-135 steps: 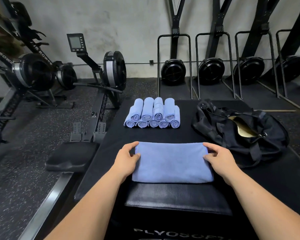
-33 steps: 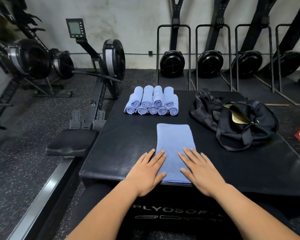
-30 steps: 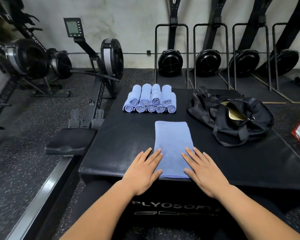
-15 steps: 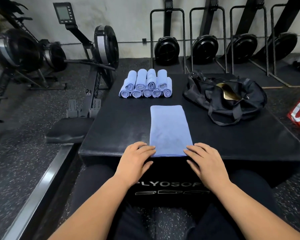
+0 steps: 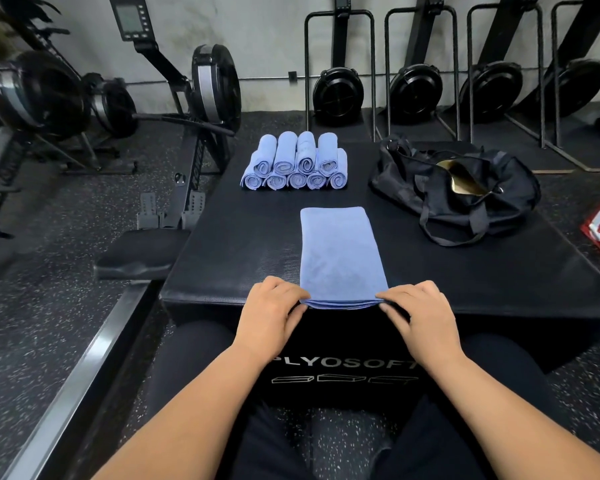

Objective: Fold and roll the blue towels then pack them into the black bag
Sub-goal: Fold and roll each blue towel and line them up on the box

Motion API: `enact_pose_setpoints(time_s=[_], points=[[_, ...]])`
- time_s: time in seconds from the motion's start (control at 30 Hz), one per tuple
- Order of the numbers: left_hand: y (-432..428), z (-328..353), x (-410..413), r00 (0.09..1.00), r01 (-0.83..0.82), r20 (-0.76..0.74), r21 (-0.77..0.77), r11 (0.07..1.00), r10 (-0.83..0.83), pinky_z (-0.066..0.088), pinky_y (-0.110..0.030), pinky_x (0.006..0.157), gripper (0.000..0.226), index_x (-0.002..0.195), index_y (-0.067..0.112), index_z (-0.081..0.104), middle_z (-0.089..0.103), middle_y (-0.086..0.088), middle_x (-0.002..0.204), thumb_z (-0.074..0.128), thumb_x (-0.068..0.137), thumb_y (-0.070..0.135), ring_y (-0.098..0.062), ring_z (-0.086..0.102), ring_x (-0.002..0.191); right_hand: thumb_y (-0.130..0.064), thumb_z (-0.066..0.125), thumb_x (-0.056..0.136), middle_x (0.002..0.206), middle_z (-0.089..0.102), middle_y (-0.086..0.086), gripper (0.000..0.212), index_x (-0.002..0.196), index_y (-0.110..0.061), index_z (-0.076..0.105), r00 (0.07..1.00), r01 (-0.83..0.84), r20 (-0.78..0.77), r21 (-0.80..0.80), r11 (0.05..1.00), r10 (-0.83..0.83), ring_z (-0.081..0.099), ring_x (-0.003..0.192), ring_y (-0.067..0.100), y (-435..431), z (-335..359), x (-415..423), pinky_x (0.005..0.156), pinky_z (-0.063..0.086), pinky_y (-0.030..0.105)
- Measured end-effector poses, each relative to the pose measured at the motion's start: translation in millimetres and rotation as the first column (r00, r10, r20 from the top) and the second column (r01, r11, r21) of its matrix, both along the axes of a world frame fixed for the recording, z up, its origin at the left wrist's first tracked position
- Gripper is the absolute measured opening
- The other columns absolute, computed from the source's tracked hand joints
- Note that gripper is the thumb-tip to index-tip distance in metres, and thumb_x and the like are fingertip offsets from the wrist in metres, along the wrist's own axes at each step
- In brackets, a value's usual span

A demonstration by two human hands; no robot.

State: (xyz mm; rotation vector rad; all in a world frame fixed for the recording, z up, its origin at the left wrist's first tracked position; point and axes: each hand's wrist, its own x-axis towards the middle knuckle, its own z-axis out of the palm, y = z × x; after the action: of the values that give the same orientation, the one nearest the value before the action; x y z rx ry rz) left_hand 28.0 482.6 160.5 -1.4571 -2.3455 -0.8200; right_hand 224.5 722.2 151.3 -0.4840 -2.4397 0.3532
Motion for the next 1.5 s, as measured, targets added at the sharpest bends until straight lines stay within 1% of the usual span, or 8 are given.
enact_pose_setpoints(time_s=[0.27, 0.4, 0.53, 0.63, 0.87, 1.07, 1.3, 1.5], points=[[9, 2, -4, 0.953, -0.116, 0.288, 0.052, 0.992, 0.096, 0.042, -0.032, 0.098, 0.015, 0.113, 0.036, 0.074, 0.068, 0.03, 0.092, 0.071, 0.098, 0.034, -0.006, 0.053, 0.103, -0.033, 0.08, 0.091, 0.08, 0.056, -0.024, 0.018, 0.109, -0.037, 0.08, 0.993, 0.065, -0.074, -0.296, 0.953, -0.091, 0.056, 0.088, 0.015, 2, 7, -12, 0.082, 0.055, 0.046], [19, 3, -4, 0.91, -0.153, 0.4, 0.085, 0.985, 0.107, 0.045, -0.033, 0.095, 0.017, 0.107, 0.039, 0.072, 0.069, 0.029, 0.095, 0.073, 0.094, 0.028, -0.006, 0.052, 0.101, -0.035, 0.078, 0.092, 0.079, 0.057, -0.026, 0.015, 0.106, -0.039, 0.079, 0.993, 0.087, -0.046, -0.288, 0.954, -0.105, 0.052, 0.09, 0.012, 2, 6, -19, 0.08, 0.054, 0.044], [23, -1, 0, 0.915, -0.189, 0.379, 0.102, 0.977, 0.137, 0.046, -0.037, 0.095, 0.019, 0.098, 0.039, 0.076, 0.065, 0.022, 0.089, 0.076, 0.089, 0.023, -0.005, 0.05, 0.101, -0.035, 0.079, 0.091, 0.094, 0.055, -0.019, 0.011, 0.102, -0.038, 0.077, 0.992, 0.119, -0.018, -0.196, 0.973, -0.125, 0.047, 0.093, 0.011, 1, 5, -18, 0.072, 0.052, 0.035], [25, -3, -3, 0.924, -0.204, 0.358, 0.155, 0.967, 0.137, 0.04, -0.031, 0.103, 0.022, 0.096, 0.039, 0.078, 0.059, 0.021, 0.106, 0.08, 0.087, 0.02, -0.009, 0.046, 0.114, -0.026, 0.082, 0.089, 0.104, 0.057, -0.016, 0.009, 0.098, -0.029, 0.08, 0.994, 0.072, -0.076, -0.061, 0.996, -0.076, 0.048, 0.092, 0.016, 7, 3, -19, 0.07, 0.05, 0.036], [22, -4, -6, 0.999, -0.035, 0.006, 0.108, 0.994, 0.035, 0.04, -0.037, 0.09, 0.026, 0.098, 0.03, 0.079, 0.069, 0.023, 0.109, 0.075, 0.088, 0.006, -0.019, 0.055, 0.106, -0.01, 0.066, 0.091, 0.113, 0.07, -0.016, 0.024, 0.108, -0.023, 0.078, 0.994, -0.08, -0.061, 0.222, 0.972, 0.096, 0.055, 0.092, 0.023, 13, -12, -17, 0.072, 0.044, 0.039], [15, -6, -7, 0.998, -0.01, -0.06, 0.05, 0.999, 0.013, 0.042, -0.038, 0.095, 0.022, 0.111, 0.03, 0.078, 0.069, 0.024, 0.118, 0.074, 0.089, 0.029, -0.02, 0.056, 0.112, -0.03, 0.071, 0.089, 0.118, 0.069, -0.023, 0.026, 0.114, -0.029, 0.079, 0.996, -0.081, -0.027, 0.085, 0.993, 0.084, 0.055, 0.101, 0.019, 14, -9, -12, 0.082, 0.044, 0.039], [11, -5, -16, 0.974, -0.058, 0.223, 0.059, 0.997, 0.043, 0.035, -0.025, 0.1, 0.019, 0.113, 0.038, 0.078, 0.07, 0.033, 0.114, 0.077, 0.095, 0.037, -0.003, 0.053, 0.11, -0.042, 0.065, 0.1, 0.113, 0.066, -0.026, 0.018, 0.113, -0.039, 0.077, 0.998, -0.028, 0.048, -0.037, 0.999, 0.03, 0.05, 0.097, 0.013, 19, -6, -22, 0.081, 0.043, 0.039], [15, 4, -11, 0.949, -0.129, 0.3, 0.075, 0.989, 0.101, 0.045, -0.039, 0.097, 0.013, 0.109, 0.034, 0.074, 0.064, 0.032, 0.093, 0.075, 0.097, 0.034, -0.006, 0.057, 0.096, -0.04, 0.063, 0.099, 0.1, 0.067, -0.021, 0.023, 0.114, -0.034, 0.079, 1.0, -0.011, -0.011, -0.141, 0.99, 0.009, 0.047, 0.088, 0.013, 19, -2, -26, 0.079, 0.048, 0.043]])
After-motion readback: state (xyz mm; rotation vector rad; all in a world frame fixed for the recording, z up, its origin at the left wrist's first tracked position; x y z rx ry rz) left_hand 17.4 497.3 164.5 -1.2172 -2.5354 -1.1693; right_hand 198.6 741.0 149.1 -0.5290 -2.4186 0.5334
